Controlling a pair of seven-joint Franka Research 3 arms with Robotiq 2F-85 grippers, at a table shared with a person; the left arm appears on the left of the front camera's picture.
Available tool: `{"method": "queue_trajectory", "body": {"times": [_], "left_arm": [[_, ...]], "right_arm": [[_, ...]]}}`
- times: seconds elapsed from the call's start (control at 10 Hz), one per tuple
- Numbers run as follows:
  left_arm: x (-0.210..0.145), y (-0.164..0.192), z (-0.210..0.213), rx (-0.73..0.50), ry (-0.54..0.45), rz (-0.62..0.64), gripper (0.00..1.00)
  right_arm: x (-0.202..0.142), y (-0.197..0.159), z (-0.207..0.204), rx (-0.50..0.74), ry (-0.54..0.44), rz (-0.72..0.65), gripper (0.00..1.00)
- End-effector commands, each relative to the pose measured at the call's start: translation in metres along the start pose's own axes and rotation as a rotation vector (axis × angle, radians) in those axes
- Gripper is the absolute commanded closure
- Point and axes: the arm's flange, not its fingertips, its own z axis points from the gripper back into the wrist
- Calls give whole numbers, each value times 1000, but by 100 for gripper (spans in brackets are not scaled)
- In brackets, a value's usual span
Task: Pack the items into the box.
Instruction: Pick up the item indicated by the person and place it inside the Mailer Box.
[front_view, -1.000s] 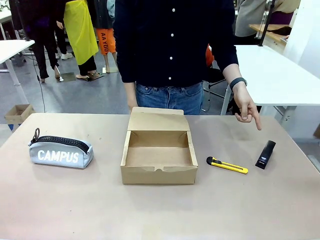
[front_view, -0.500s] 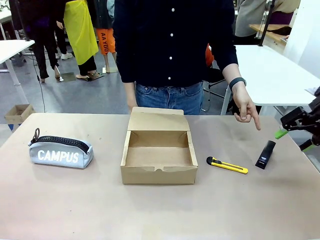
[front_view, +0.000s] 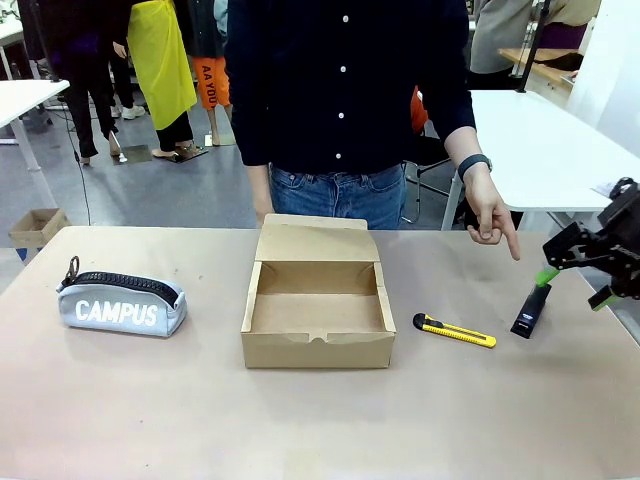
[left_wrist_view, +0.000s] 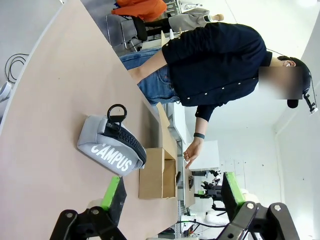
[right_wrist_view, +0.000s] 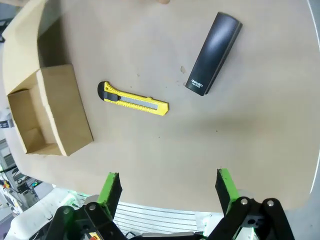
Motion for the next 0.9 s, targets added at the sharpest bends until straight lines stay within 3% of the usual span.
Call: {"method": "queue_trajectory", "body": {"times": [0.0, 0.3, 0.5, 0.8], "left_arm": [[-3, -1, -1, -26, -17, -21, 0], [-3, -1, -1, -26, -17, -21, 0], [-3, -1, -1, -26, -17, -21, 0], [-3, -1, -1, -26, -17, -21, 0]], "right_arm": [[10, 6, -5, -93, 18, -78, 0], [15, 30, -21, -218, 44, -307, 0], [29, 40, -25, -228, 41, -383, 0], [48, 48, -35, -295, -33, -513, 0]]}}
